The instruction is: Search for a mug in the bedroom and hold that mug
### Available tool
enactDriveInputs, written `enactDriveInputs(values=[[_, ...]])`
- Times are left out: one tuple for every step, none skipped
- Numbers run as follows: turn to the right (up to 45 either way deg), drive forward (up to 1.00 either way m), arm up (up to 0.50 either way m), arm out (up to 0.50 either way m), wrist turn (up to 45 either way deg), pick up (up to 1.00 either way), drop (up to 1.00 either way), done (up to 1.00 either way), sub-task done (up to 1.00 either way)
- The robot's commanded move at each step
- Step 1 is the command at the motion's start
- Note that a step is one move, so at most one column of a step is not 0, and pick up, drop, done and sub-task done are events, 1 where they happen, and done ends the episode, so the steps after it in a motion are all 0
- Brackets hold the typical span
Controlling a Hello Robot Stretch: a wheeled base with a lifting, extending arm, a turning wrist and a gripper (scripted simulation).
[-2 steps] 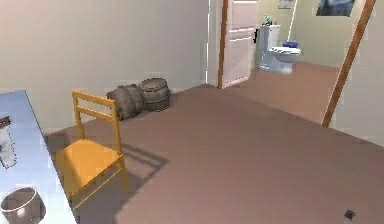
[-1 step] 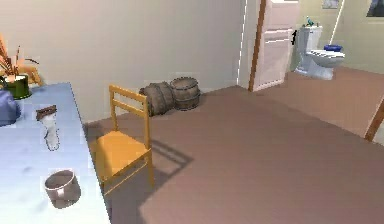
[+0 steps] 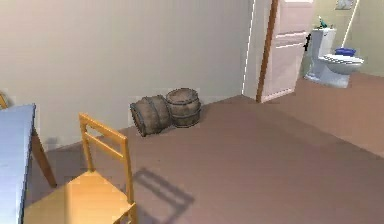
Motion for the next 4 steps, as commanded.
enactDriveInputs(values=[[-21.0,0.0,0.0,0.0,0.0,0.0,0.0,0.0,0.0],[0.0,0.05,0.0,0.0,0.0,0.0,0.0,0.0,0.0],[-12.0,0.0,0.0,0.0,0.0,0.0,0.0,0.0,0.0],[0.0,0.05,0.0,0.0,0.0,0.0,0.0,0.0,0.0]])
